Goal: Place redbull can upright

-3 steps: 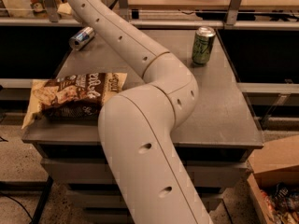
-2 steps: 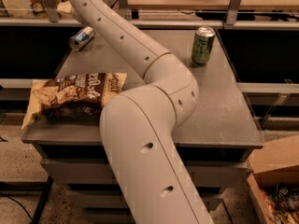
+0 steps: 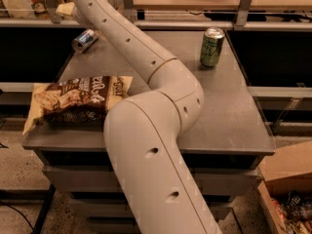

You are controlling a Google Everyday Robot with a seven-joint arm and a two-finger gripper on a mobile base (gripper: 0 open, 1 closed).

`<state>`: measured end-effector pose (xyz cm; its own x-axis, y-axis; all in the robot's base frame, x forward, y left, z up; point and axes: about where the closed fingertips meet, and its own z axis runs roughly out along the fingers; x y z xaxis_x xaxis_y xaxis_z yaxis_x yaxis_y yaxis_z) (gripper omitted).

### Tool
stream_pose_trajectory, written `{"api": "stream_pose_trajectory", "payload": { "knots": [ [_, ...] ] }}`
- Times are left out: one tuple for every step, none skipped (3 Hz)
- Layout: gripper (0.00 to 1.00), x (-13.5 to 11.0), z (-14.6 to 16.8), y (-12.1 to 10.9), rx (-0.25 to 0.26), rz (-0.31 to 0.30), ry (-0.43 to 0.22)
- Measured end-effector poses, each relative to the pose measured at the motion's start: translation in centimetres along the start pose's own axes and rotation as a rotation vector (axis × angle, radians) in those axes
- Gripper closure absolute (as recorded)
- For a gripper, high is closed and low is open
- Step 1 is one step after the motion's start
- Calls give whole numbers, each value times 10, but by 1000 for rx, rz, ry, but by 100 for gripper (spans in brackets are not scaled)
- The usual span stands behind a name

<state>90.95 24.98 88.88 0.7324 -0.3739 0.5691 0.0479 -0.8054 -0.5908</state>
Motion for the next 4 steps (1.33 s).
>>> {"api": "stream_pose_trajectory", "payload": {
  "knots": [
    [0,-14,11,-8,21,-5,-48],
    [0,-15,13,-8,19,-6,-50],
    [0,-31,28,-2,-13,-36,-86],
    [0,-31,29,-2,-14,-38,-86]
  ]
}}
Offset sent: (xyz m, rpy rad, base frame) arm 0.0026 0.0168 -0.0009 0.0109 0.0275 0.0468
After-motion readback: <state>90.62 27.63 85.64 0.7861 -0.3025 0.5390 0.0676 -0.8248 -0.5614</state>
